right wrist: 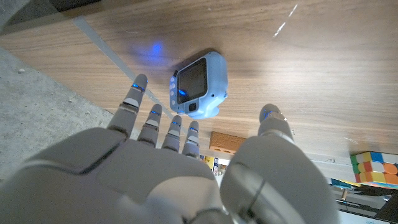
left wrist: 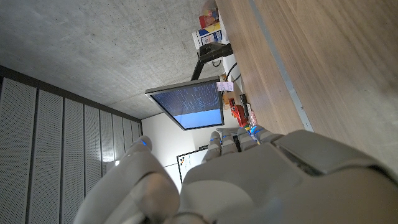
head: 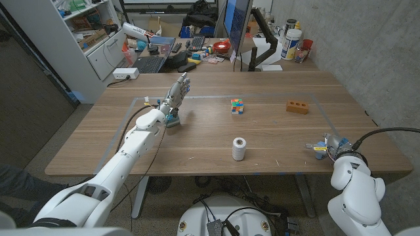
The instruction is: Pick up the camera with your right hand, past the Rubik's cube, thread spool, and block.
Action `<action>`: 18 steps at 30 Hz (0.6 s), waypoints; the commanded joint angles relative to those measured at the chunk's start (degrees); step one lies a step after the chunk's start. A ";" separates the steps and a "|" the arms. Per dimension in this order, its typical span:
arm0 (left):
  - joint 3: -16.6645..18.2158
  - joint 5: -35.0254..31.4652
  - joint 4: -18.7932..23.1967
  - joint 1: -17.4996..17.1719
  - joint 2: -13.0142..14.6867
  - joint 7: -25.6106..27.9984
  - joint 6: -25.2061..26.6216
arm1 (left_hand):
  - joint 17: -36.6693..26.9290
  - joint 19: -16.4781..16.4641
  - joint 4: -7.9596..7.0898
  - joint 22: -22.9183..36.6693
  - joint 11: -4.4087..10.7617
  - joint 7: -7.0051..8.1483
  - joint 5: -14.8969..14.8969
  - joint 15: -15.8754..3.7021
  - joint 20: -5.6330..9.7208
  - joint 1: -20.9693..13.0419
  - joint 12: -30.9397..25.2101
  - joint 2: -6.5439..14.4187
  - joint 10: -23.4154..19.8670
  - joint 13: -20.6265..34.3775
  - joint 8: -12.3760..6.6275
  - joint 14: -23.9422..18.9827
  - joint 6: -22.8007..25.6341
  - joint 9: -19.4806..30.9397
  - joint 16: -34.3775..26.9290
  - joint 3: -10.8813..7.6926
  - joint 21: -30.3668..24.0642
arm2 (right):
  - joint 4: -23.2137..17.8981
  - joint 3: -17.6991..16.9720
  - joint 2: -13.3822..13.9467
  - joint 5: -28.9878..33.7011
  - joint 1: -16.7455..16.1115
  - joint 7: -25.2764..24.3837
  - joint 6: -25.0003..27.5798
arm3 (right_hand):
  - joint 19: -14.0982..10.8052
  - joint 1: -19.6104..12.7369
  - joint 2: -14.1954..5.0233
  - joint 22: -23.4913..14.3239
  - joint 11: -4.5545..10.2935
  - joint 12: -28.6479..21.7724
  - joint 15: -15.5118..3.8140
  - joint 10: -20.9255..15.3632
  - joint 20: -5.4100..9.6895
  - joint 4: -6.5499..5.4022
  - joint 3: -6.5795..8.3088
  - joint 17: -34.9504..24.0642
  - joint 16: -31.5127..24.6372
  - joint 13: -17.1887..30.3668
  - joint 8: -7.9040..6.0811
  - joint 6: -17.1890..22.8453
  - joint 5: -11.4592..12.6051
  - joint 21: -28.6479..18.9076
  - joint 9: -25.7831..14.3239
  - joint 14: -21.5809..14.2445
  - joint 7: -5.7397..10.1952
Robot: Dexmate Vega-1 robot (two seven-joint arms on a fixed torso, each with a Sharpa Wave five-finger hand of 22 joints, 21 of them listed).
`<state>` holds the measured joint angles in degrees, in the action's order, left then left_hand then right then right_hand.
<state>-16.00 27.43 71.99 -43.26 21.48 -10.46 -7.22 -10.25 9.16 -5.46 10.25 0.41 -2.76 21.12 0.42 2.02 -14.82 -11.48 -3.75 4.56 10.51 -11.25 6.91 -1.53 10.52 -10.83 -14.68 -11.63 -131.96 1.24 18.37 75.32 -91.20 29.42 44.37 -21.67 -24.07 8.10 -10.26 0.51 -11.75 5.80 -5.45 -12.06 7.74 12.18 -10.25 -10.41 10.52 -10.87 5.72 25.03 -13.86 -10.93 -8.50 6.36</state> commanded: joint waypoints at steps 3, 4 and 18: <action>-0.22 -0.06 -0.34 0.11 -0.16 -0.07 0.27 | -0.24 0.71 -0.06 0.23 0.22 -0.03 0.48 0.06 0.66 -0.11 0.00 0.70 0.35 0.29 0.09 0.65 -0.03 0.12 0.15 0.34 0.14 | 1.17 0.16 1.00 -2.26 0.60 -0.56 1.41 | -0.95 -0.63 -0.03 -0.31 0.06 -0.19 -0.28 -0.50 -0.14 -0.10 -0.25 -0.19 -0.29 0.29 -0.32 0.14 0.29 -0.33 -0.16 -0.15 0.51; -0.22 -0.11 -0.35 0.10 -0.17 0.00 0.24 | -0.24 0.71 -0.06 0.23 0.18 -0.01 0.48 0.07 0.66 -0.12 -0.01 0.71 0.33 0.30 0.09 0.65 -0.04 0.12 0.15 0.35 0.14 | 1.19 0.18 1.07 -2.44 0.63 -0.64 1.49 | -1.10 -0.68 -0.06 -0.31 -0.08 -0.21 -0.31 -0.54 -0.15 -0.09 -0.25 -0.19 -0.31 0.29 -0.33 0.15 0.29 -0.35 -0.16 -0.19 0.50; -0.04 0.07 -0.17 -0.33 -0.16 0.34 0.54 | -0.25 0.90 -0.09 0.24 0.12 0.01 0.49 0.08 0.34 -0.14 -0.01 0.78 0.38 0.30 0.05 0.76 0.03 0.12 0.16 0.53 0.18 | 2.06 0.16 3.40 -5.47 1.58 -0.38 1.82 | -15.42 -10.49 -4.36 0.03 0.27 -0.52 -2.35 -0.92 2.33 1.63 2.77 -0.21 -0.87 0.32 -1.24 3.11 -0.54 -3.11 -0.40 -3.85 1.53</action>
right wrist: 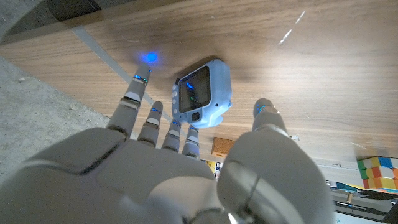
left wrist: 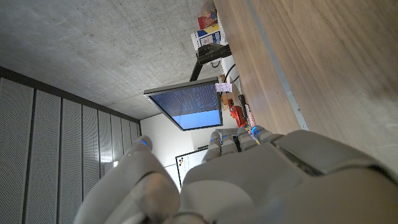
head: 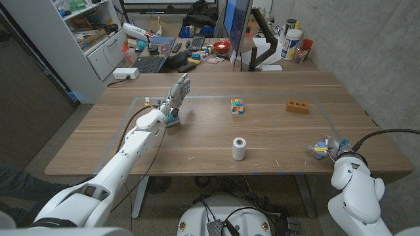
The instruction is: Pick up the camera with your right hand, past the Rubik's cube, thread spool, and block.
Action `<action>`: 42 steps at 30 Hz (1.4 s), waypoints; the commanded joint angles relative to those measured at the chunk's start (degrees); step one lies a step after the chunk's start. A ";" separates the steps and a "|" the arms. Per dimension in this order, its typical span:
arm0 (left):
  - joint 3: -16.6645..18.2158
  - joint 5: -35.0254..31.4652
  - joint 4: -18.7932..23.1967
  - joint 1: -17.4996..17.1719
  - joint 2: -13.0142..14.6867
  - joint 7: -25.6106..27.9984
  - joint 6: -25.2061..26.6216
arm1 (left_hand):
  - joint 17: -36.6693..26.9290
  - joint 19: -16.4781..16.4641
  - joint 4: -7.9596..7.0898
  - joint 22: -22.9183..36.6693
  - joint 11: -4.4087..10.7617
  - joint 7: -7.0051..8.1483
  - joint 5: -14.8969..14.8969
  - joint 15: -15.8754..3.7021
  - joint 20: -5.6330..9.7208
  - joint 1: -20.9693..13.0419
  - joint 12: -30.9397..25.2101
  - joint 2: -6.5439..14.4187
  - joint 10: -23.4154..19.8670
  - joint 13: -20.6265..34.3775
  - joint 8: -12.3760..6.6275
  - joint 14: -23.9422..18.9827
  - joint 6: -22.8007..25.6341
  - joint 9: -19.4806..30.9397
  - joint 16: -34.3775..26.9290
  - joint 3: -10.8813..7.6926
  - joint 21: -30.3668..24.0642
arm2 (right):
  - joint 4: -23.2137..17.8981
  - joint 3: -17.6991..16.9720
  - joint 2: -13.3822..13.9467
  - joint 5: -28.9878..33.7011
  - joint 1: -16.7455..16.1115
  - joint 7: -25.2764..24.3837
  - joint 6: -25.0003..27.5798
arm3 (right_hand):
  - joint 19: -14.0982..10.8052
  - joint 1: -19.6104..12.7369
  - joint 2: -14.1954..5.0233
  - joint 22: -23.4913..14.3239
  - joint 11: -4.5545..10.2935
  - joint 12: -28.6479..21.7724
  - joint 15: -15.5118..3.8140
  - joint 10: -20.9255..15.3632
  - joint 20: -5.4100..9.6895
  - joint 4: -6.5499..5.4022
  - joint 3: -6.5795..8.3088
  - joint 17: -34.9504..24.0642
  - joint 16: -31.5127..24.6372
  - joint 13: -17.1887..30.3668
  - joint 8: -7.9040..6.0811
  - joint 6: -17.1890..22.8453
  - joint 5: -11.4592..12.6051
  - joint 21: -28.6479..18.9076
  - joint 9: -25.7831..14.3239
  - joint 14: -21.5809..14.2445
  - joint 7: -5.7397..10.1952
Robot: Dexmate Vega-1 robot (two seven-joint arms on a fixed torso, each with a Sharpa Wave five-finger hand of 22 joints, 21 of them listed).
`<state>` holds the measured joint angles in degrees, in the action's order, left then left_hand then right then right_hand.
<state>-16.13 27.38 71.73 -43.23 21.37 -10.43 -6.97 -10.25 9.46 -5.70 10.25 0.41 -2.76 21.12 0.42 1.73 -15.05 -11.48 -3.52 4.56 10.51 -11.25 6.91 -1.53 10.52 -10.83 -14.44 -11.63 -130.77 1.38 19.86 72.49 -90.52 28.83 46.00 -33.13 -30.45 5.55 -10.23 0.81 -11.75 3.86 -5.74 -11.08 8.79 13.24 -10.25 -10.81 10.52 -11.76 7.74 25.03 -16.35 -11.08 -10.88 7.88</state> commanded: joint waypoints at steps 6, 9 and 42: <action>0.20 0.11 0.58 -0.76 0.07 0.80 0.65 | -0.25 0.72 0.14 0.25 0.14 0.03 0.49 0.15 0.28 0.09 0.00 0.58 0.44 0.30 0.06 0.83 0.00 0.12 0.18 0.37 0.20 | 1.27 0.21 3.44 -3.66 1.55 0.54 0.35 | -6.29 -12.26 -5.58 0.09 -0.12 -0.66 -0.95 -1.05 3.06 1.51 5.51 -0.26 -0.41 0.32 -0.24 1.36 -3.17 -0.11 -0.36 -2.69 0.22; 0.17 0.14 0.71 -0.89 0.05 0.94 0.82 | -0.25 0.79 0.13 0.25 0.11 0.04 0.49 0.13 0.11 0.09 0.01 0.59 0.47 0.30 0.05 0.86 0.03 0.12 0.18 0.40 0.22 | 1.43 0.33 3.94 -4.23 1.78 0.20 0.44 | -7.98 -16.28 -6.71 0.11 -0.02 -1.02 -1.78 -2.18 4.35 1.60 7.34 -0.32 -0.54 0.32 -0.40 2.14 -5.47 0.02 -0.41 -3.93 0.28; -0.31 -0.10 -1.49 0.87 -0.72 0.15 0.54 | -0.29 1.22 0.04 0.30 0.21 0.04 0.52 0.23 -0.55 0.05 -0.03 0.79 0.52 0.32 0.05 1.31 -0.06 0.13 0.21 0.86 0.23 | 1.79 1.81 6.64 -10.76 2.50 -8.52 2.15 | -19.61 -29.68 -11.74 -0.34 3.14 -6.32 -11.61 -23.43 18.65 0.72 13.21 -1.20 -2.28 0.20 -6.25 25.62 -13.20 -0.29 -1.75 -20.84 0.37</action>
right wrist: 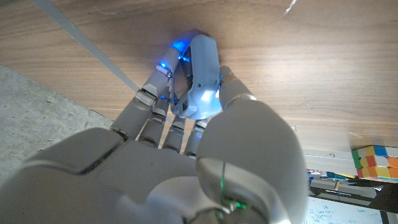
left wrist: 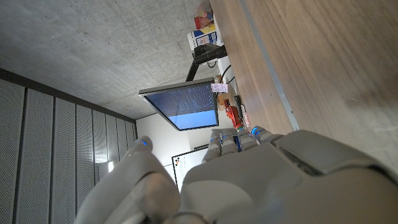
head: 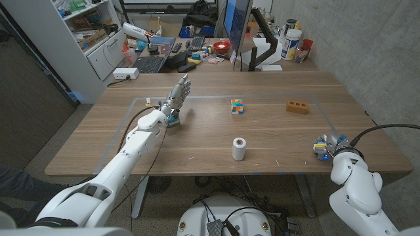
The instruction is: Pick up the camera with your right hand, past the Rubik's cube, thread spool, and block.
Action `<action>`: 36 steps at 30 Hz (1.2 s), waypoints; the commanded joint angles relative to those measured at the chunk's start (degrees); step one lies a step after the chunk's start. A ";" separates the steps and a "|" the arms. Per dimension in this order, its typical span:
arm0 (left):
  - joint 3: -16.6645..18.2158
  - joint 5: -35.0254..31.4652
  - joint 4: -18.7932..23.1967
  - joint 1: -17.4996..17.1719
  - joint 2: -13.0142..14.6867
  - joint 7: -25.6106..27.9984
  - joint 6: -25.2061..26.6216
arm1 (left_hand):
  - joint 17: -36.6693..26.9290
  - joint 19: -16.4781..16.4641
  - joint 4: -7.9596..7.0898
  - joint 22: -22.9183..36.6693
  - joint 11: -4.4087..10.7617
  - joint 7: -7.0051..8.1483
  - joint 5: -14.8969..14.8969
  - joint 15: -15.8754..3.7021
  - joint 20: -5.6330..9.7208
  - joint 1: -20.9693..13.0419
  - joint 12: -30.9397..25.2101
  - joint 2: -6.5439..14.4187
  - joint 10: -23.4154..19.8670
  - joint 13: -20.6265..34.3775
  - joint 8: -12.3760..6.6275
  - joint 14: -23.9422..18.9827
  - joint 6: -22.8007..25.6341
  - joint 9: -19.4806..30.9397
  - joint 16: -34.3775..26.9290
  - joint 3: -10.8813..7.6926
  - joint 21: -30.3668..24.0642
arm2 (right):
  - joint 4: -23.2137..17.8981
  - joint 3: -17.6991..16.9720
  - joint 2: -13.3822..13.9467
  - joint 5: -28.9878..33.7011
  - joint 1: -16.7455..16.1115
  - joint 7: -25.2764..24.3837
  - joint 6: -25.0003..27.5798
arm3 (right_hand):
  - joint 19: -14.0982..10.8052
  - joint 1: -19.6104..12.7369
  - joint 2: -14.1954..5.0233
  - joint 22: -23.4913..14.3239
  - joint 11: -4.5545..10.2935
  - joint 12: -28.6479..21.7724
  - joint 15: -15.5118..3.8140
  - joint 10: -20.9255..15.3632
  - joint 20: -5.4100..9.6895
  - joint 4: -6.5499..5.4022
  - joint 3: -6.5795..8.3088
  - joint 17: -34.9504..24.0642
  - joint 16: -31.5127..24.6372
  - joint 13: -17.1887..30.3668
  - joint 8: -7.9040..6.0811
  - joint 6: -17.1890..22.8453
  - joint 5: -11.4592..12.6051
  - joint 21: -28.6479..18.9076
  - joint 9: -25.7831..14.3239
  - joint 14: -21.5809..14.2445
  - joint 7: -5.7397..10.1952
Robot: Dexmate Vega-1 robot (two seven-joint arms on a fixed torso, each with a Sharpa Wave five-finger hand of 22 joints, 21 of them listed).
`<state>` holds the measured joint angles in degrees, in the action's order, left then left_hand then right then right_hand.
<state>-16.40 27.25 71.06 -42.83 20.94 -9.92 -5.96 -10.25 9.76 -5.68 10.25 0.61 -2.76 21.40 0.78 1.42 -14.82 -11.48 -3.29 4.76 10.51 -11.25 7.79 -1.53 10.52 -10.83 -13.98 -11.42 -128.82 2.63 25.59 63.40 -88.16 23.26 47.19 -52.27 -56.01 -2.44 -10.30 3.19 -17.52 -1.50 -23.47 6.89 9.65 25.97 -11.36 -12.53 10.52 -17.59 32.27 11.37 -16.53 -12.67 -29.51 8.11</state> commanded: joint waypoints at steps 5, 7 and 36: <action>-0.03 -0.03 -0.81 0.44 -0.33 -0.29 -0.58 | -0.29 0.94 0.02 0.31 0.11 0.15 0.24 -0.10 -0.26 -0.19 -0.03 0.59 0.34 0.32 0.07 0.48 -0.12 0.13 0.20 0.47 0.00 | -0.33 0.71 1.40 -2.16 0.04 -3.60 1.40 | -0.92 -4.45 -3.79 -0.31 1.60 -0.56 -6.59 -6.37 1.02 -0.24 0.51 -0.11 -0.62 0.18 -0.52 1.93 0.49 -0.22 -0.19 -3.00 0.24; -0.01 -0.02 -0.68 0.35 -0.34 -0.21 -0.54 | -0.29 0.94 0.02 0.31 0.05 0.15 0.24 -0.10 -0.27 -0.19 -0.03 0.60 0.35 0.32 0.06 0.48 -0.11 0.13 0.20 0.49 -0.01 | -0.55 0.61 1.50 -2.38 -0.21 -4.11 1.50 | -1.11 -4.66 -3.76 -0.32 1.55 -0.60 -6.81 -6.75 0.99 -0.22 0.53 -0.11 -0.68 0.17 -0.55 2.29 0.51 -0.26 -0.19 -3.50 0.26; -0.14 -0.04 -1.06 0.54 -0.70 -0.48 -1.10 | -0.29 1.08 -0.03 0.32 0.13 -0.01 0.26 -0.08 -0.31 -0.27 -0.06 0.78 0.40 0.32 0.00 0.56 0.02 0.14 0.14 0.87 -0.07 | -2.34 0.98 3.18 -3.11 -0.61 -6.38 3.45 | -1.91 -5.62 -3.62 -0.35 1.91 -0.32 -7.25 -8.93 0.18 -0.61 0.45 -0.12 -0.47 0.12 -0.78 5.71 0.49 -0.27 -0.22 -6.29 0.00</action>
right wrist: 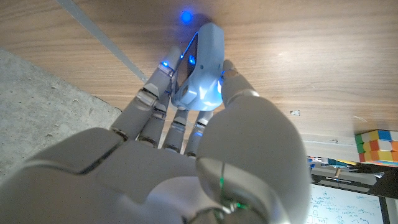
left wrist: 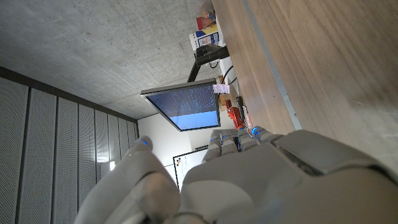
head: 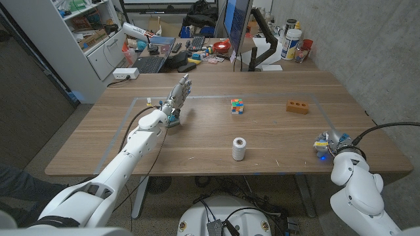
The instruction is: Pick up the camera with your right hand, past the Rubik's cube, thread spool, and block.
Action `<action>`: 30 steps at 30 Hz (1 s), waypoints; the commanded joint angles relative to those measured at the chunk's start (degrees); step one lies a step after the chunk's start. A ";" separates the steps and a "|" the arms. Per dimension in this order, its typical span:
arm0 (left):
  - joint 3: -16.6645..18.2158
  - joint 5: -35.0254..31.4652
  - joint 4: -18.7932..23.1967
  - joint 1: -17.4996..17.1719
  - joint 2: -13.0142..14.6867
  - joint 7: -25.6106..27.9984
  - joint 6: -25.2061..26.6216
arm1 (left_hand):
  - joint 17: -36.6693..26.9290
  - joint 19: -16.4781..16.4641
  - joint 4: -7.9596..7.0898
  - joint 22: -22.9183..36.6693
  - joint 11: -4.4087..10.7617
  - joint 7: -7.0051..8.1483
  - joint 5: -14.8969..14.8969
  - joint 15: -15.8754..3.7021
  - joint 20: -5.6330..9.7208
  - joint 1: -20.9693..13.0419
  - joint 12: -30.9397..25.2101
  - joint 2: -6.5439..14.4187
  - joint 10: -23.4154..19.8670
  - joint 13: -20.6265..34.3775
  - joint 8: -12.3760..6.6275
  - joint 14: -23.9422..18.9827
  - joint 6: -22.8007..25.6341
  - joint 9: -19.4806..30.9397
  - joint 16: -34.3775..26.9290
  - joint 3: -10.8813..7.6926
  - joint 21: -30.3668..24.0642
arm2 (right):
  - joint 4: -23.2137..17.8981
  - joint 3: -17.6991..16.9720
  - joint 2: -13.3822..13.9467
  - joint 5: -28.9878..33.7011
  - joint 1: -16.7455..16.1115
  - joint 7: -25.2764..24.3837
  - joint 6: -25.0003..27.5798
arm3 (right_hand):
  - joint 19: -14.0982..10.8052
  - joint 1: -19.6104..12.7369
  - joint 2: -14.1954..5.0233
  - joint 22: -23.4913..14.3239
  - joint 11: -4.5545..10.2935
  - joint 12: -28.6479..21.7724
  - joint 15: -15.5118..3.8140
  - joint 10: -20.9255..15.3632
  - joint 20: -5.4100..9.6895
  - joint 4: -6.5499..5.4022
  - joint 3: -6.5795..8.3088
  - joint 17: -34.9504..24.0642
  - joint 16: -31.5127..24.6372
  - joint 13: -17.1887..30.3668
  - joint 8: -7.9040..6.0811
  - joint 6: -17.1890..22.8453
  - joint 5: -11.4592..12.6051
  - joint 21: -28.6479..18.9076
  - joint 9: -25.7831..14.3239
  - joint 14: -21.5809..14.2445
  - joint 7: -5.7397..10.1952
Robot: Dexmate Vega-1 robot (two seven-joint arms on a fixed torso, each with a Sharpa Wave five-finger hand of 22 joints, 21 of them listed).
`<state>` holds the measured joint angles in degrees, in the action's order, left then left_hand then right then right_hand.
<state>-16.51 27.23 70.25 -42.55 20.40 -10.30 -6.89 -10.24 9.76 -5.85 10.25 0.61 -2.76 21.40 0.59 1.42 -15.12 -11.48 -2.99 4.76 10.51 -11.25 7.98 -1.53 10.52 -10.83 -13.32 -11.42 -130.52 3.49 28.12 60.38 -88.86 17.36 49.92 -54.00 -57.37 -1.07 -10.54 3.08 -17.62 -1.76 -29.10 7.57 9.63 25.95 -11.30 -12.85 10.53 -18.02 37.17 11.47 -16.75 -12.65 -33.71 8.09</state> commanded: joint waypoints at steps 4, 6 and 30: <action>0.00 -0.05 -0.27 0.27 -0.19 -0.08 -0.32 | -0.30 1.08 0.14 0.32 0.00 -0.01 0.26 0.07 -0.32 0.02 -0.06 0.50 0.41 0.32 0.00 0.36 0.02 0.13 0.13 0.26 -0.08 | -1.04 0.28 1.12 0.20 0.39 0.35 1.28 | -0.17 -4.32 -4.95 -0.11 2.03 -0.13 -6.91 -3.43 -0.53 -0.63 0.44 -0.17 -0.02 0.11 -0.42 1.35 0.38 0.00 -0.25 -2.22 -0.08; 0.02 -0.06 -0.19 0.26 -0.19 -0.02 -0.32 | -0.30 1.08 0.14 0.33 -0.04 -0.02 0.26 0.08 -0.33 0.01 -0.04 0.51 0.48 0.32 -0.01 0.35 0.05 0.13 0.12 0.29 -0.09 | -1.29 0.43 1.29 0.45 0.46 0.58 1.49 | -0.09 -4.34 -4.95 -0.11 2.15 -0.12 -6.85 -3.52 -0.59 -0.65 0.44 -0.17 -0.01 0.11 -0.41 1.46 0.38 0.05 -0.25 -2.32 -0.21; -0.04 -0.32 0.26 0.64 -0.08 -0.01 -0.41 | -0.29 1.16 0.14 0.33 -0.06 -0.04 0.29 0.09 0.16 -0.10 -0.08 0.63 0.45 0.32 0.00 0.46 0.04 0.13 0.12 0.60 -0.12 | -5.10 1.89 1.13 7.00 0.97 1.93 2.89 | 1.42 -4.50 -4.96 -0.10 2.30 -0.11 -6.78 -5.68 -1.92 -0.90 0.36 -0.06 0.53 0.08 -0.73 4.27 0.37 0.92 -0.35 -3.14 -0.31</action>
<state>-16.55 27.01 70.17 -42.08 20.24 -10.36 -7.21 -10.25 9.76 -5.62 10.25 0.61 -2.76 21.40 0.59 1.42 -15.12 -11.48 -3.00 4.75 10.51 -11.25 7.98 -1.53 10.52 -10.83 -13.10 -11.42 -133.49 4.28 29.43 63.00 -88.36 17.47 51.25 -52.73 -57.33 -1.11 -10.53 3.06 -17.55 -1.56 -29.49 6.31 9.51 25.84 -11.23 -12.39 10.55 -18.45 40.68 11.47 -16.29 -12.72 -34.73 7.68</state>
